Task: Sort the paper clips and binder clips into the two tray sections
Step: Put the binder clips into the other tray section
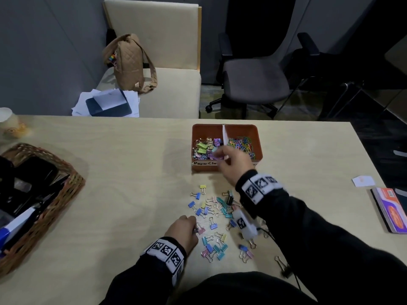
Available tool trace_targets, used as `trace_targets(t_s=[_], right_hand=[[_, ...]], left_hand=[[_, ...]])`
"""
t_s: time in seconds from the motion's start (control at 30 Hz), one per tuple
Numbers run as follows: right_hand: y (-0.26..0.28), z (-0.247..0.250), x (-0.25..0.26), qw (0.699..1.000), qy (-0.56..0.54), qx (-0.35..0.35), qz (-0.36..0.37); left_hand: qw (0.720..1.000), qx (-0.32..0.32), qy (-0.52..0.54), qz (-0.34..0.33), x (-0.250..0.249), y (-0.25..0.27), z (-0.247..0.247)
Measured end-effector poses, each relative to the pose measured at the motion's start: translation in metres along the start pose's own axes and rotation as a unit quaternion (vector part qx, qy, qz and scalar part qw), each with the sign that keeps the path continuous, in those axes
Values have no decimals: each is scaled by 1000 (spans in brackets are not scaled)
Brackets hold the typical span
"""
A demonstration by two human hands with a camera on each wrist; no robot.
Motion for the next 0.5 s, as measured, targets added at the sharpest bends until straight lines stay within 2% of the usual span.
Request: trace_targets(t_s=[0.07,0.13,0.27,0.33,0.37,0.5], right_hand=[[27,-15,-17,997,43,55,13],[55,-36,-36,981,127,138,55],[107,-71,-63,907,246,305,154],[119,-82,-70,877,291,331,192],[121,-87,-74,871,304,329,202],[112,-92,-85,888,302,290,191]], left_hand=[[1000,2,-1,-3,0,-1,1],[1000,1,-2,-8,0,-2,3],[1000,-5,17,-6,1,-4,12],[999,-2,35,3,3,-4,17],[999,2,48,8,4,-4,19],[995,23,96,35,7,-1,22]])
Point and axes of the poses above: each hand's wrist, its own y-axis away from the middle knuckle, its own z-axis out of the back of the hand, x = y × z, the point moved 4 cm from there along -y, towards the middle knuckle, and after that the axes turned 1 degree about z, right-handed, at the moved point
